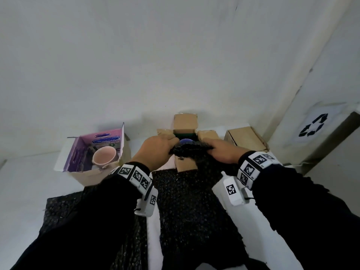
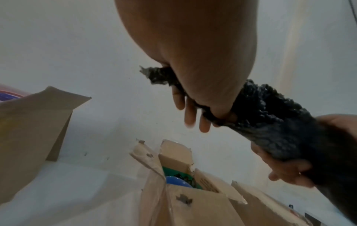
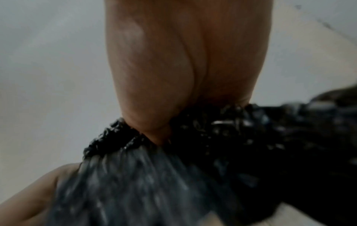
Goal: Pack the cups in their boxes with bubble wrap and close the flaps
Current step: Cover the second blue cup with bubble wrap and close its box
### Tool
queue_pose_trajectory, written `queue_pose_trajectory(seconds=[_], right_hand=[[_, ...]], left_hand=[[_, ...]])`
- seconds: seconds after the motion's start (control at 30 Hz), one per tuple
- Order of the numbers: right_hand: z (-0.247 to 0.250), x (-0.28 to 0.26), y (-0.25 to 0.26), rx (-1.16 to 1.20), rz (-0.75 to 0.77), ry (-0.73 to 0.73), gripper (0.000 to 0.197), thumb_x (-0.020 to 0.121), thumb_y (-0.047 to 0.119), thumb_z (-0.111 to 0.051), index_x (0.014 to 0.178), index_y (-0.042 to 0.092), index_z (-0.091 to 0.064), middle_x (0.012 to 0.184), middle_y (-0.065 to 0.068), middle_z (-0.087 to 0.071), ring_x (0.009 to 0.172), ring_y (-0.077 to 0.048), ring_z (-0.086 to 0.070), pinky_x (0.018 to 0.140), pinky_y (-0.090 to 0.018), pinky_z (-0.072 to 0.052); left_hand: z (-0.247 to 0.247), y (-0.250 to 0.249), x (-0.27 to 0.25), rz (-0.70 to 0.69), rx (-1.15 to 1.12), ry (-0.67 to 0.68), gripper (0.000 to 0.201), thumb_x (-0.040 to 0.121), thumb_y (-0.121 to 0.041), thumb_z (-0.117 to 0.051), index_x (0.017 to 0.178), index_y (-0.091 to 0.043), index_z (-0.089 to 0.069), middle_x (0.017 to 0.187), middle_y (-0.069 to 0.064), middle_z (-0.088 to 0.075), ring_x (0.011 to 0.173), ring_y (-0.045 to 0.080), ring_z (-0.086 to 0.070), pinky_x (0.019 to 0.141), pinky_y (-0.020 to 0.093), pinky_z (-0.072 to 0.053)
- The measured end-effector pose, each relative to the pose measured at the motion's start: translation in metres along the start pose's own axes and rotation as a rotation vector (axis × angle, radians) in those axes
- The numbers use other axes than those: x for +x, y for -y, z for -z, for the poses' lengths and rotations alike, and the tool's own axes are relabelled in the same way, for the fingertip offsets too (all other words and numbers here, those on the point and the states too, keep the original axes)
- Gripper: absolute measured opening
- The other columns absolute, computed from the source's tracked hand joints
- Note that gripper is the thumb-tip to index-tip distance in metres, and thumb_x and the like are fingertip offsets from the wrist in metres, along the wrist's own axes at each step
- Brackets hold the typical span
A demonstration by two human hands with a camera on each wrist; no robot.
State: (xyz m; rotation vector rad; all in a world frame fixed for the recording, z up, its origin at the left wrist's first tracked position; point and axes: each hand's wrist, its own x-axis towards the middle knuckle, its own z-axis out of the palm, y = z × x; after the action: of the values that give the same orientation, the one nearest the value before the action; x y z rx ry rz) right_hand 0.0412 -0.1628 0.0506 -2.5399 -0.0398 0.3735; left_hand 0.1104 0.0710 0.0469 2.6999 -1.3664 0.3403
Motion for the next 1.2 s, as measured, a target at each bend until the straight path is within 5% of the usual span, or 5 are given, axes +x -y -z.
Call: queue_pose_trajectory(seconds=[0.17, 0.3, 0.7, 0.9, 1.2], right_hand=[[0.029, 0.007, 0.008, 0.143, 0.046, -0.025, 0.026, 0.094, 0.058, -0.046, 0.099, 0.035, -0.056, 0.101, 0.008, -0.062, 0.096, -0.01, -0.057, 0.081, -0.026, -0.038], [0.042, 0.044, -0.002, -0.25, 0.039, -0.124, 0.033, 0.098, 0.027, -0.032, 0.119, 0.031, -0.058, 0.107, 0.0, -0.052, 0.114, -0.022, -0.043, 0.09, -0.039, -0.023], [-0.003, 0.132, -0.03, -0.204, 0.35, -0.5, 0.015, 0.082, 0.01, -0.061, 0.095, 0.017, -0.062, 0.103, -0.004, -0.052, 0.079, -0.027, -0.056, 0.064, -0.035, -0.049], [-0.038, 0.168, -0.033, -0.186, 0.431, -0.407, 0.013, 0.081, 0.007, -0.059, 0.093, 0.011, -0.063, 0.103, -0.007, -0.056, 0.076, -0.027, -0.057, 0.056, -0.037, -0.049], [-0.05, 0.188, -0.039, -0.518, 0.385, -0.045, 0.032, 0.083, 0.027, -0.051, 0.113, 0.025, -0.062, 0.114, -0.001, -0.065, 0.112, -0.027, -0.051, 0.093, -0.041, -0.041]], left_hand=[[-0.002, 0.008, 0.011, 0.134, -0.004, 0.034, 0.019, 0.096, -0.022, -0.048, 0.113, -0.014, -0.049, 0.082, 0.009, -0.064, 0.063, 0.027, -0.048, 0.056, 0.034, -0.03], [-0.011, 0.011, 0.008, 0.141, -0.248, -0.082, 0.039, 0.092, -0.063, -0.036, 0.089, -0.025, -0.042, 0.062, -0.009, -0.044, 0.053, 0.017, -0.048, 0.05, 0.031, -0.029], [-0.088, 0.01, 0.01, 0.257, -0.117, -0.003, 0.031, 0.088, -0.031, -0.047, 0.113, -0.022, -0.063, 0.094, 0.001, -0.066, 0.073, 0.026, -0.062, 0.067, 0.033, -0.042], [-0.109, 0.011, 0.011, 0.225, -0.015, -0.026, 0.034, 0.084, -0.033, -0.043, 0.101, -0.02, -0.069, 0.114, 0.0, -0.062, 0.102, 0.025, -0.053, 0.08, 0.039, -0.044], [-0.115, 0.013, 0.021, 0.258, 0.084, 0.062, 0.031, 0.079, -0.029, -0.038, 0.085, -0.023, -0.069, 0.092, -0.008, -0.066, 0.111, 0.027, -0.056, 0.105, 0.053, -0.022]])
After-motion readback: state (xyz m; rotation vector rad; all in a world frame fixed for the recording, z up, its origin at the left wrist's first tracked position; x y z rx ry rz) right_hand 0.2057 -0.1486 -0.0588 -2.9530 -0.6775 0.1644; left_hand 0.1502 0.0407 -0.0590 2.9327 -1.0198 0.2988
